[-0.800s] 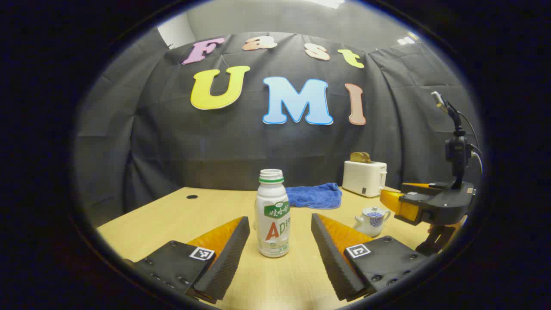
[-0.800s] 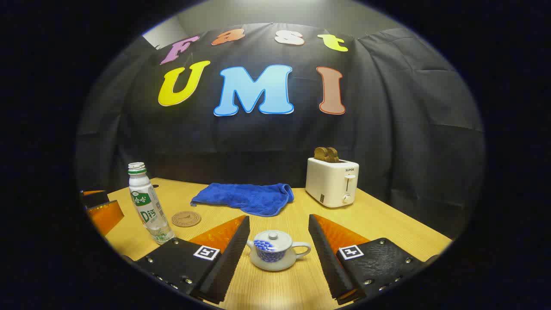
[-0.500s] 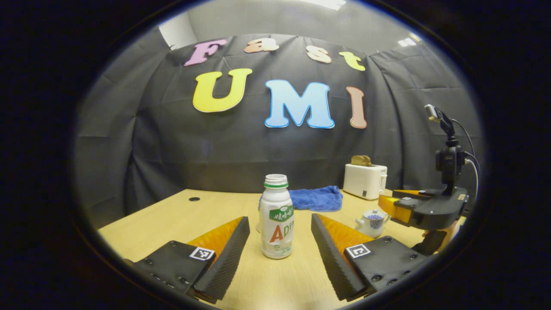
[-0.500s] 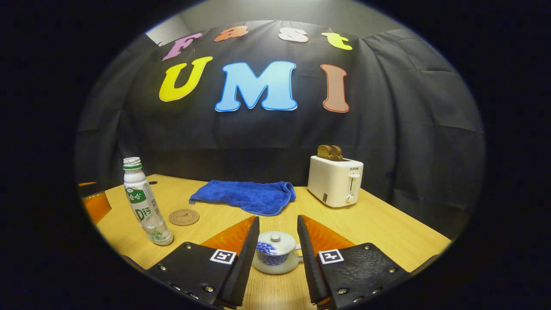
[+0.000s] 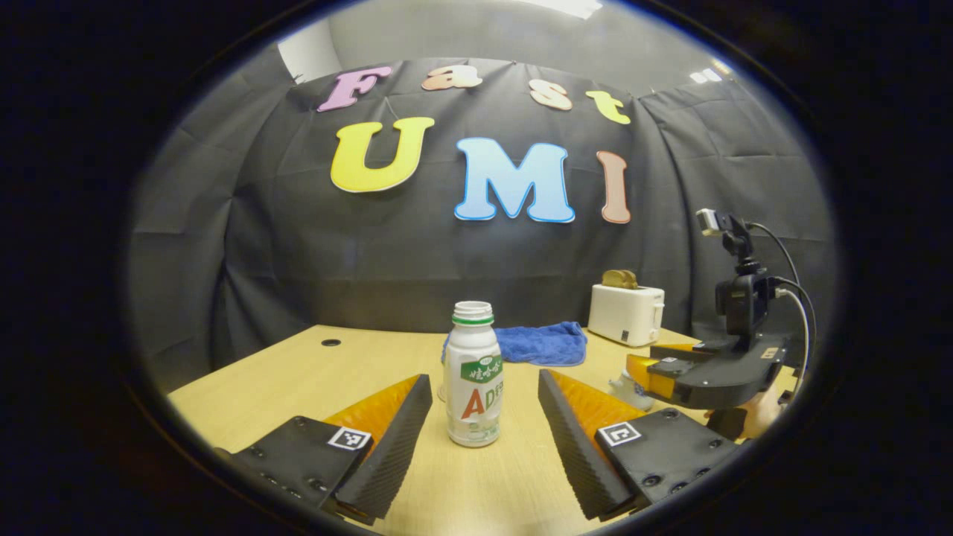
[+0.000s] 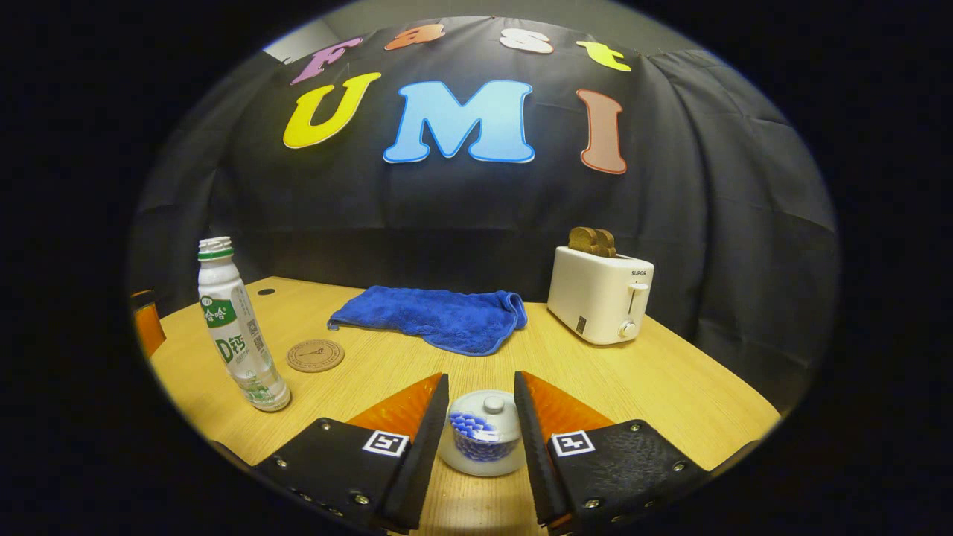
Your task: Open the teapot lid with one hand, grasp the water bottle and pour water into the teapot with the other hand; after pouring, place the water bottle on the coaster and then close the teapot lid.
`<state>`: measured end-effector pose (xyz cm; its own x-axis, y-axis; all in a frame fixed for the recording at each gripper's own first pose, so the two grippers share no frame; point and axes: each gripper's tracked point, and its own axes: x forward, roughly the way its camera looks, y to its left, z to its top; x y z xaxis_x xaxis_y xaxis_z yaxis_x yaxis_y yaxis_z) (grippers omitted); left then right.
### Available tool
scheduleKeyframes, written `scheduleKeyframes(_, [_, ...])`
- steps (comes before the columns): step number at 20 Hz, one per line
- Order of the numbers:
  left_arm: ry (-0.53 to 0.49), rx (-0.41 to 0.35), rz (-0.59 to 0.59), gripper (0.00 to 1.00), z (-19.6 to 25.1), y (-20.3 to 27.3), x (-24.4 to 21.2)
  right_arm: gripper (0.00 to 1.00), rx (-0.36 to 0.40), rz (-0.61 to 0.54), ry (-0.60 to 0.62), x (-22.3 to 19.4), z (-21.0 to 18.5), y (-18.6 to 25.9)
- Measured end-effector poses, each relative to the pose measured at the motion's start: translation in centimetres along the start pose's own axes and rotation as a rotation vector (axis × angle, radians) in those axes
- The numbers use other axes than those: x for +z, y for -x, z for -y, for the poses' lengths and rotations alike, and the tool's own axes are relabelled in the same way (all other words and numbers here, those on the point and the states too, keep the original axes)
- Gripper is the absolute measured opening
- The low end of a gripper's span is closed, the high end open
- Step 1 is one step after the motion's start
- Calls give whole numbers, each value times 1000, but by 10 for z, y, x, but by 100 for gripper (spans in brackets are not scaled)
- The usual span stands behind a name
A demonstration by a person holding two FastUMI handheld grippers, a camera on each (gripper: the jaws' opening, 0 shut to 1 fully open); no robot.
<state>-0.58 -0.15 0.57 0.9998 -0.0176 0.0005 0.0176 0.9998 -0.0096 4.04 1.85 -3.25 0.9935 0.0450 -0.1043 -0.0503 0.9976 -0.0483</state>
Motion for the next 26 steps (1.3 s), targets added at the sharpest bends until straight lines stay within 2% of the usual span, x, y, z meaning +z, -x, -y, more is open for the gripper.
scheduleKeyframes(1, [0, 0, -1, 95, 0, 1, -1, 55, 2, -4, -1, 0, 0, -1])
scheduleKeyframes(5, [1, -4, 2, 95, 1, 1, 0, 55, 13, -20, -10, -4, -3, -5])
scheduleKeyframes(7, [3, -6, 1, 95, 1, 2, 0, 55, -14, -6, -22, -1, 7, -11])
scheduleKeyframes(8, [4, -6, 0, 95, 1, 2, 0, 18, -19, -17, -41, -4, 5, -9])
scheduleKeyframes(11, [10, -8, -3, 95, 1, 1, -1, 18, -16, -20, -23, -6, 1, -10])
scheduleKeyframes(12, [14, -9, -7, 100, 1, 1, -2, 19, -19, -20, 3, -5, 2, -9])
scheduleKeyframes(13, [19, -10, -10, 95, 2, 1, -5, 19, -22, -19, 24, -5, 1, -8])
scheduleKeyframes(15, [26, -14, -15, 95, 1, 0, -7, 19, -45, -8, 38, -8, 12, -22])
scheduleKeyframes(16, [27, -14, -17, 100, 2, 0, -7, 10, -46, -7, 32, -2, 9, -9])
scheduleKeyframes(17, [26, -12, -19, 100, 1, 0, -8, 0, -48, -12, 33, -1, 9, -9])
scheduleKeyframes(19, [27, -11, -17, 100, 1, 0, -8, 0, -47, -9, 32, -1, 7, -9])
scheduleKeyframes(20, [28, -11, -18, 95, 0, 0, -7, 0, -43, -8, 23, -2, 8, -8])
scheduleKeyframes(26, [19, 8, -26, 95, -7, -2, -10, 0, -13, 4, -85, 10, 11, -3])
